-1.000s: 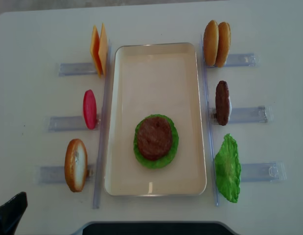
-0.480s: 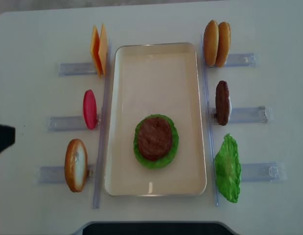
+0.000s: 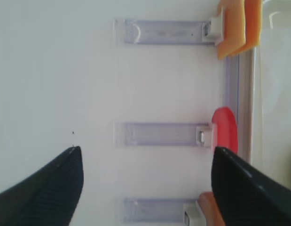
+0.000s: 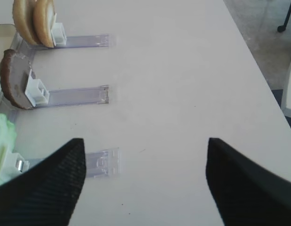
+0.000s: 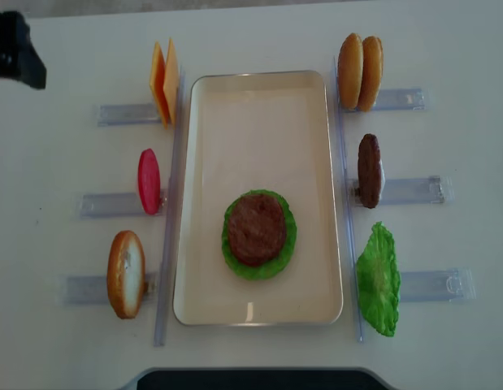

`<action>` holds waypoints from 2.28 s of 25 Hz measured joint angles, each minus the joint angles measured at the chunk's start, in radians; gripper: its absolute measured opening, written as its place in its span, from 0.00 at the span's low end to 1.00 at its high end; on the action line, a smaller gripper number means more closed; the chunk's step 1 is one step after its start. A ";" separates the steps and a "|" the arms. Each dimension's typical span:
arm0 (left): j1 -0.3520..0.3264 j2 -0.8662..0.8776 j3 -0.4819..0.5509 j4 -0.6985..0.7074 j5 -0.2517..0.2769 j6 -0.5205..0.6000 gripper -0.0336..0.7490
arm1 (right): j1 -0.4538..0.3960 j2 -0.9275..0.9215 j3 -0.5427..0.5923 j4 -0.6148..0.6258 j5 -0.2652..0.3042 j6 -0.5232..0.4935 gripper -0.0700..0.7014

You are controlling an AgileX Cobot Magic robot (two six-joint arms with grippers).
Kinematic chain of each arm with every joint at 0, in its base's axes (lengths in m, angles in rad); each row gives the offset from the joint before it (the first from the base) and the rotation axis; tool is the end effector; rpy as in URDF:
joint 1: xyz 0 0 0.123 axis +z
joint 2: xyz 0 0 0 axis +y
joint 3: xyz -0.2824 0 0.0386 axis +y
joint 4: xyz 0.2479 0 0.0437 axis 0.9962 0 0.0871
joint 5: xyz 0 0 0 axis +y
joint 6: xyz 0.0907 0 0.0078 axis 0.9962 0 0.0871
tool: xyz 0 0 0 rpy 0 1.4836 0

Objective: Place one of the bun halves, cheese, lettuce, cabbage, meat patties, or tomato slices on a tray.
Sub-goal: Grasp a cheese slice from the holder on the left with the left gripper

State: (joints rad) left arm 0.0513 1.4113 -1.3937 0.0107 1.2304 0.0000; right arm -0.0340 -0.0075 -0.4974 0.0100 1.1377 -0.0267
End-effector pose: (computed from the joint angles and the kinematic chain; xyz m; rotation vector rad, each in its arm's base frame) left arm 0.2776 0.0152 0.3637 -0.0681 2.7310 0.0294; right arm -0.0091 0.0011 0.2703 0.0068 2.1164 -0.0240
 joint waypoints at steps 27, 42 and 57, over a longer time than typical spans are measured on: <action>-0.099 0.587 -0.508 0.051 0.008 -0.087 0.83 | 0.000 0.000 0.000 -0.001 0.000 -0.001 0.78; -0.301 0.611 -0.510 0.017 0.008 -0.290 0.82 | 0.000 0.000 0.000 -0.002 0.000 -0.001 0.78; -0.318 0.680 -0.510 0.005 0.008 -0.355 0.82 | 0.000 0.000 0.000 -0.002 0.000 -0.001 0.78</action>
State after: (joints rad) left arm -0.2664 2.0912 -1.9039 0.0159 1.2382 -0.3549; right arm -0.0340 -0.0075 -0.4974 0.0078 1.1377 -0.0276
